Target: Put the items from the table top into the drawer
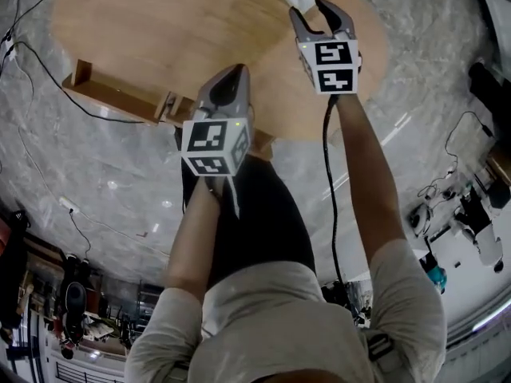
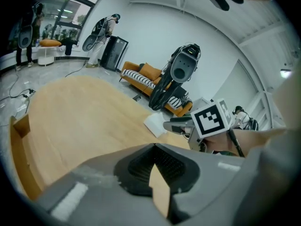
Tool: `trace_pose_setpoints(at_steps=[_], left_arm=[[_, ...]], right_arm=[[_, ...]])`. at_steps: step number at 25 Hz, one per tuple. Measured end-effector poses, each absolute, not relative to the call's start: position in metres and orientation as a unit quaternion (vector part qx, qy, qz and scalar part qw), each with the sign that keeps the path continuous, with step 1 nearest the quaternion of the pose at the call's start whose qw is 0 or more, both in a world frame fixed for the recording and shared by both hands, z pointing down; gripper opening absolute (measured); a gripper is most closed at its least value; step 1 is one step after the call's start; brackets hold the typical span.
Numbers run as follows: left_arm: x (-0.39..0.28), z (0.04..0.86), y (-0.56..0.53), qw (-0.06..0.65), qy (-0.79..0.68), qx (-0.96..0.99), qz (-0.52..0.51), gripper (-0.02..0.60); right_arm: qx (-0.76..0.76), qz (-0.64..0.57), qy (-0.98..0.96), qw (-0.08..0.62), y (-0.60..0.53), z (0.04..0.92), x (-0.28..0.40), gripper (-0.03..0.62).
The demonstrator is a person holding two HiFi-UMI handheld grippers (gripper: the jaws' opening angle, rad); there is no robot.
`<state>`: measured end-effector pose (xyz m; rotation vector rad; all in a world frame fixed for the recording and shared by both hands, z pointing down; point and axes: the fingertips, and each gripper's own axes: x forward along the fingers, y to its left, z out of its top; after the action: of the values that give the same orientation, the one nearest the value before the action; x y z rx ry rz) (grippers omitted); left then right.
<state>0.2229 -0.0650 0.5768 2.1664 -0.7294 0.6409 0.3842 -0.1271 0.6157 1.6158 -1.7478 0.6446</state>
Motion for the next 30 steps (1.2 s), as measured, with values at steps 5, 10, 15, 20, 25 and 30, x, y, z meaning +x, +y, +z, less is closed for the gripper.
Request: trace_pose_setpoints(at_steps=[5,10,15,20,25,30], left_arm=[[0.221,0.588,-0.07,0.39,-0.298,0.837,0.243,0.02],[0.227,0.591,-0.071,0.395,-0.3,0.835,0.238,0.02],[0.225,0.594,-0.067,0.393,-0.296,0.836,0.243,0.02],[0.214,0.602,-0.061,0.401,-0.302,0.828,0.251,0.02],[0.211,0.598,-0.063,0.397,-0.306,0.83,0.244,0.02],[0.196,0.592,-0.069,0.395,-0.323,0.828,0.232,0.02]], right_arm=[[0.579,0.227,-0.671,0.403,-0.131,0.638,0.376,0.225],[0.533,0.17,-0.661,0.5,-0.127,0.659,0.371,0.221],[0.519,0.107,-0.634,0.563,-0.136,0.676,0.384,0.108],[0.488,0.059,-0.638,0.593,-0.138,0.676,0.378,0.031],[0.499,0.049,-0.654,0.567,-0.139,0.652,0.362,0.025],[0.507,0.055,-0.687,0.517,-0.143,0.625,0.322,0.023]])
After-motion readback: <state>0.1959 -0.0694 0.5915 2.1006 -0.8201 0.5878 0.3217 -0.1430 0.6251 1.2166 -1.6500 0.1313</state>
